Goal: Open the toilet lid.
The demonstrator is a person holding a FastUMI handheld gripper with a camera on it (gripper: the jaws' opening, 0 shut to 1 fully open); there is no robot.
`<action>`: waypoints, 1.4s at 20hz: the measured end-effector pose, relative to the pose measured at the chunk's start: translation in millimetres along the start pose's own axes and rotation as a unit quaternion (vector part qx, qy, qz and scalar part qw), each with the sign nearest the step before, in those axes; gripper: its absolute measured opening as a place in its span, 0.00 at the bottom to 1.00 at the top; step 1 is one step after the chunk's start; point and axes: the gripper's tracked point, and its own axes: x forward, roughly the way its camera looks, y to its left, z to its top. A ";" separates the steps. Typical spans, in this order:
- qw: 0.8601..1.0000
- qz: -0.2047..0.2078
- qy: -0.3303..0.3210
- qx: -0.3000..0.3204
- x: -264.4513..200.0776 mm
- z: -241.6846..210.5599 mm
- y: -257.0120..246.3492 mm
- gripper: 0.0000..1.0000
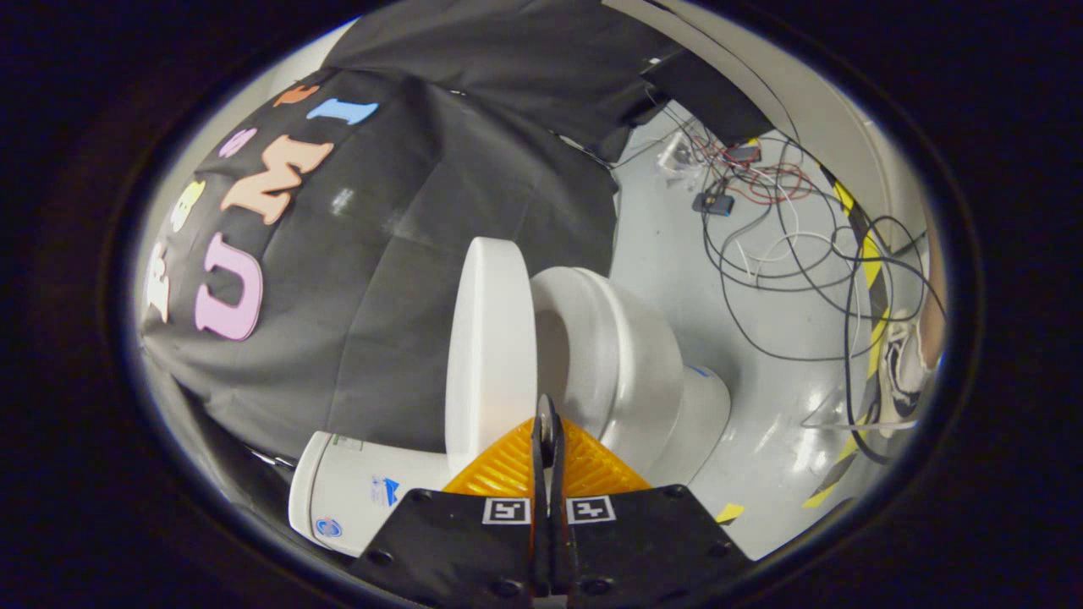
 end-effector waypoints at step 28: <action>0.940 0.143 -0.002 -0.310 -69.5 -33.6 176.9 0.06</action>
